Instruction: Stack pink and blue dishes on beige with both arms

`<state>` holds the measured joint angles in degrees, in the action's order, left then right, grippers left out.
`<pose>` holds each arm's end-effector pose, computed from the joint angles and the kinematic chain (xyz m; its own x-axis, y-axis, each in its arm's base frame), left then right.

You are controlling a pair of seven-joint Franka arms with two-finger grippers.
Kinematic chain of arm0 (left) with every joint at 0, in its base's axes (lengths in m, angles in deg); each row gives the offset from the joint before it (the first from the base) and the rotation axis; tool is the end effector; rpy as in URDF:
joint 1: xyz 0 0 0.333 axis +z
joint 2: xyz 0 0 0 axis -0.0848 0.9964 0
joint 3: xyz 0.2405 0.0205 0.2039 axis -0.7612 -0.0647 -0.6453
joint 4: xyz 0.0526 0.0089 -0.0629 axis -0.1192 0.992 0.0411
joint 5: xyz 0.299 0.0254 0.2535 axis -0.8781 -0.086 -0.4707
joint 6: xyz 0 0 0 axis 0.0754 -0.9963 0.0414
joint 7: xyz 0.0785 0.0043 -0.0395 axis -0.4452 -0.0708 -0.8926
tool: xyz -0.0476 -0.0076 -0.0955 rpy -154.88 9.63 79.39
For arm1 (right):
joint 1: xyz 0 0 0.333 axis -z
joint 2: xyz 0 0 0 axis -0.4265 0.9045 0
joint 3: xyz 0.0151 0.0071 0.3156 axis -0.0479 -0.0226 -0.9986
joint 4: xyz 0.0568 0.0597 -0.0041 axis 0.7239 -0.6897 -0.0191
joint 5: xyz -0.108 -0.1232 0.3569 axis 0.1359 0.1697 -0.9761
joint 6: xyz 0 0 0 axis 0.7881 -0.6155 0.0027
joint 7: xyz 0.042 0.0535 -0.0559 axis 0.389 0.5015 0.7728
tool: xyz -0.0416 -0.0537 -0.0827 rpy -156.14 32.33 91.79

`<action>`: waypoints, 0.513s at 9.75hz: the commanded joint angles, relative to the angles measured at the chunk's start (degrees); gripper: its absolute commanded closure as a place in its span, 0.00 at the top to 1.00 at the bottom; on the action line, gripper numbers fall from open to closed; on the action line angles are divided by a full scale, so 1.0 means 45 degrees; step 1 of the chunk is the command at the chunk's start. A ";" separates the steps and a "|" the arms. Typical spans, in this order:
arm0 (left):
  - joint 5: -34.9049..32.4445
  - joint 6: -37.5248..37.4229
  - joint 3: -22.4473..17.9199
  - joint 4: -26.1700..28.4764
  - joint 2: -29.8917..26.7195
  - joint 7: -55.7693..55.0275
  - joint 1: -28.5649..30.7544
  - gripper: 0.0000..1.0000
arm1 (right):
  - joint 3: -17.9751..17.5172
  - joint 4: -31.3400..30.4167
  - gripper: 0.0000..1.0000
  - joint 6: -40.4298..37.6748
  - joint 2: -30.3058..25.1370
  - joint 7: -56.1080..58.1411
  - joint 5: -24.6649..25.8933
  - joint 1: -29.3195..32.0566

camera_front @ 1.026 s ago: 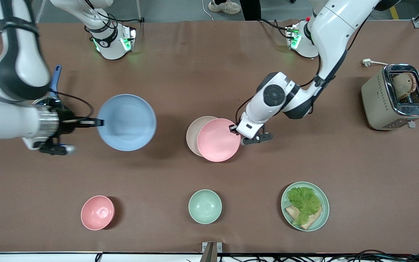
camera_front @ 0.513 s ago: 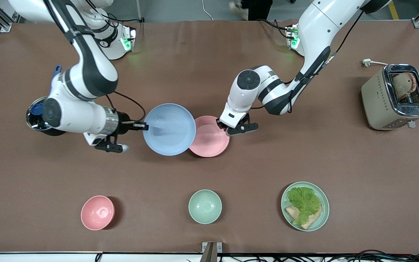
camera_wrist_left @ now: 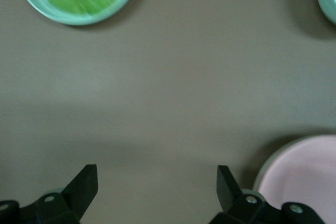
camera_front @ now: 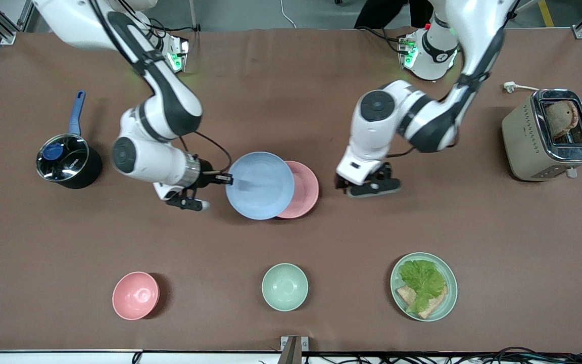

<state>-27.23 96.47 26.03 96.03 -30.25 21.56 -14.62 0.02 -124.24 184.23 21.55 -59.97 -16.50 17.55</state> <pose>0.5455 -0.3226 0.3488 0.9743 0.1160 0.1929 0.1259 -0.9912 -0.0402 0.5545 0.2991 0.2917 0.9441 -0.2116 -0.2530 -0.2913 -0.8945 -0.3391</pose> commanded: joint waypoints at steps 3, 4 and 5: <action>0.4150 -0.1086 -0.2653 -0.0260 -0.2135 0.5351 -0.0020 1.00 | -0.0183 -0.0174 0.03 0.1635 0.1098 -0.1020 0.0044 -0.1100; 0.4216 -0.2371 -0.3103 -0.0962 -0.2411 0.6544 0.0039 1.00 | -0.0338 -0.0175 0.04 0.1718 0.1255 -0.1155 0.0044 -0.1275; 0.4255 -0.3679 -0.3572 -0.1839 -0.2491 0.7600 0.0116 1.00 | -0.0340 -0.0349 0.04 0.1719 0.1256 -0.1196 0.0064 -0.1393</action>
<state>-9.18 85.78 11.89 90.99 -41.63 50.91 -13.95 -0.78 -124.60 191.05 27.72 -63.82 -16.50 11.63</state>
